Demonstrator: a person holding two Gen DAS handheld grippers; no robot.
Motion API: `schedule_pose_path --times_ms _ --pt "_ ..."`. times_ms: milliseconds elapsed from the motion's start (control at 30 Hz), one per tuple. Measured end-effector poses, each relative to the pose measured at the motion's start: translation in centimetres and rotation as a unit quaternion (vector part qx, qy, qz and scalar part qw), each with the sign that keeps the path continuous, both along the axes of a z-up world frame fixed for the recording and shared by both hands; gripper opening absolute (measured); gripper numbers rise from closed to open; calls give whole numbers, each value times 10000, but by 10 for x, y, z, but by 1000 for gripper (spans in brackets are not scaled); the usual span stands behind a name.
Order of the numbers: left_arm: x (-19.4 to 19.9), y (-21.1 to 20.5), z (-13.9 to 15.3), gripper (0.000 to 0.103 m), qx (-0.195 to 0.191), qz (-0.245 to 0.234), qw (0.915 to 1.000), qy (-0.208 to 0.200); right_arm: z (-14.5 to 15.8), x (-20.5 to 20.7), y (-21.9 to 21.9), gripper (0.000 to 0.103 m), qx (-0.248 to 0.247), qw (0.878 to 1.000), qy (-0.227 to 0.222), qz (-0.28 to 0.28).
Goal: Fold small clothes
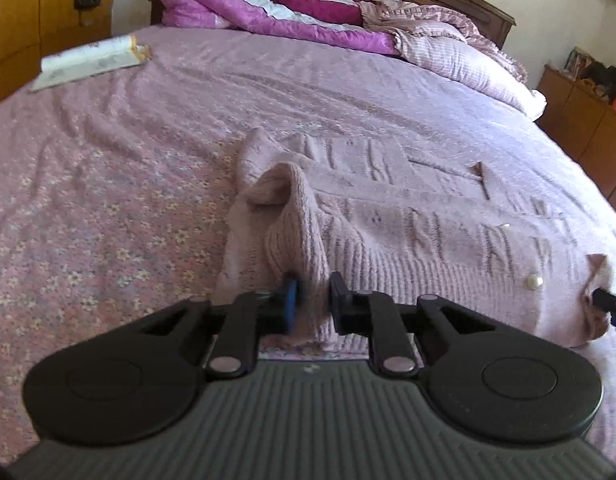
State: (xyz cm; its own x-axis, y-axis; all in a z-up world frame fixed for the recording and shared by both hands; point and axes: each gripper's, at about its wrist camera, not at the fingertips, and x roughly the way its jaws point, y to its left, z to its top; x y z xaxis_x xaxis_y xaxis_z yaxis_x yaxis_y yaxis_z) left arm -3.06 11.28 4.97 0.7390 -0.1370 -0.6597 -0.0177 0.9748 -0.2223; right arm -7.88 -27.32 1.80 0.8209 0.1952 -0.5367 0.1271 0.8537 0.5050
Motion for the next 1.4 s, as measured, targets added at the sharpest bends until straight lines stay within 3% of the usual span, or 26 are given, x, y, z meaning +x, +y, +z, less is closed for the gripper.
schedule_pose_path --times_ms 67,200,233,367,500,533,633,767,1000,1167,1400 --pt "2 1 0 19 -67 -54 9999 53 0 1 -3 24 52 10000 34 41" --pt "8 4 -5 19 -74 -7 9998 196 -4 4 -8 24 138 9998 150 9" --pt "9 5 -7 19 -139 16 9996 230 -4 4 -9 26 201 9996 191 -29" --pt "11 7 -12 19 -263 65 9992 285 -5 3 -8 55 396 9991 155 10" --pt "12 6 -12 19 -266 52 9992 303 -3 7 3 56 84 9997 103 195" --pt "12 6 -11 19 -276 49 9991 311 -3 8 6 55 -21 9996 117 237" --pt "9 8 -5 15 -422 -1 9988 266 0 8 10 36 -144 9993 63 335" --pt "7 11 7 13 -883 -153 9959 136 6 8 5 17 -42 9993 -42 368" --pt "7 13 30 12 -1502 -204 9883 -180 17 11 -14 14 659 9956 -444 493" --pt "15 14 44 12 -1446 -168 9886 -395 25 22 -28 13 1089 9906 -681 474" --pt "42 16 57 11 -1505 -1 9863 -675 44 51 -38 13 1303 9853 -983 497"
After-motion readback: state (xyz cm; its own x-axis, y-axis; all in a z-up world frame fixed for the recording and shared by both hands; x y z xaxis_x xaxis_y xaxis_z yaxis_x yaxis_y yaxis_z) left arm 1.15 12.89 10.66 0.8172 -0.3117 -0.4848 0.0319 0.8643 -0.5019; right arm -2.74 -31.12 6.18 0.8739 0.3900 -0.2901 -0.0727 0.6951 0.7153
